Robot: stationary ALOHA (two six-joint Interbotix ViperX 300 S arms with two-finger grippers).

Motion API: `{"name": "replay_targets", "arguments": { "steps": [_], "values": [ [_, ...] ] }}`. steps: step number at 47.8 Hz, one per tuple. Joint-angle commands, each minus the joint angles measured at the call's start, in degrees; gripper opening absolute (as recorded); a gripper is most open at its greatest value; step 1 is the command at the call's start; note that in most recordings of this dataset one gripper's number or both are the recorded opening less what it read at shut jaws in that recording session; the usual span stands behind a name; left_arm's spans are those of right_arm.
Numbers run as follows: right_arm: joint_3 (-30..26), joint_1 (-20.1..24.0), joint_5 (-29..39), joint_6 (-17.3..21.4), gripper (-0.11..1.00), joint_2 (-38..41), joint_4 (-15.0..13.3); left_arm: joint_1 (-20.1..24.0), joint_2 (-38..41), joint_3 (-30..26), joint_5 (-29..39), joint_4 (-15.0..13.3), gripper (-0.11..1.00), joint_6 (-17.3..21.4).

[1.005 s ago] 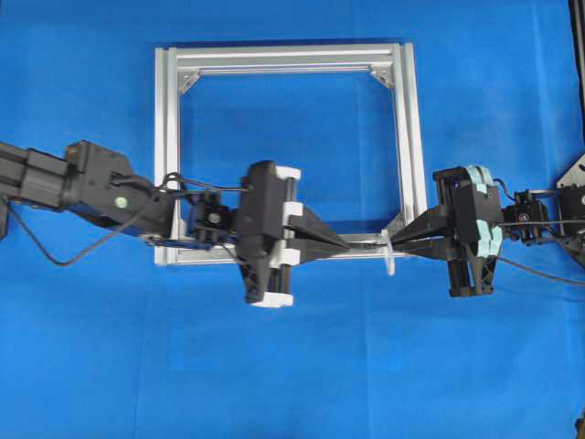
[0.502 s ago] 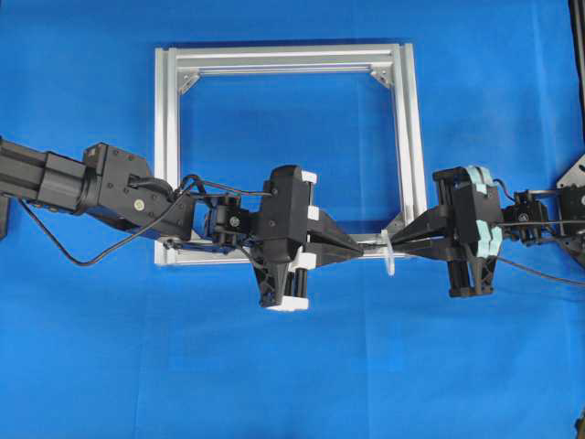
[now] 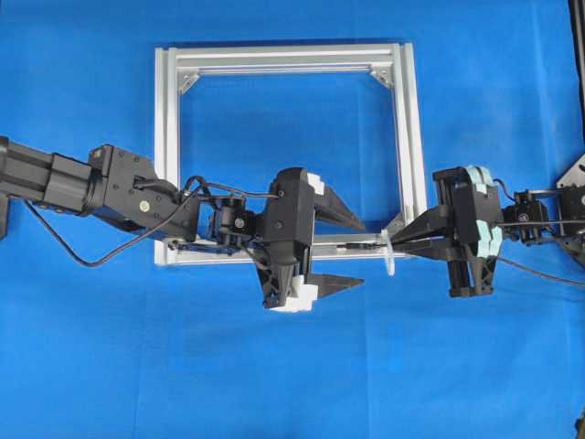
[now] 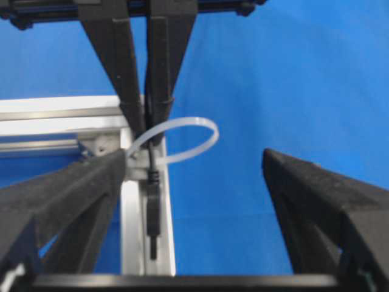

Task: Insert the wire through the string loop located on the right side.
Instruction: 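Close the left gripper on the USB plug beyond the loop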

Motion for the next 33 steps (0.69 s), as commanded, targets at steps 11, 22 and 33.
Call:
{"name": "replay_targets", "arguments": {
  "steps": [11,22,33],
  "values": [
    [-0.8,-0.1,-0.4,-0.1,-0.02,-0.4,-0.1,1.1,2.1,-1.5,-0.5,0.2,0.86,0.0],
    [-0.8,-0.1,-0.5,-0.1,-0.02,-0.4,-0.1,1.5,5.6,-3.0,-0.5,0.1,0.86,0.0],
    [-0.8,-0.1,-0.4,-0.1,-0.02,-0.4,-0.1,1.5,5.8,-2.8,-0.5,0.1,0.86,0.0]
  ]
}}
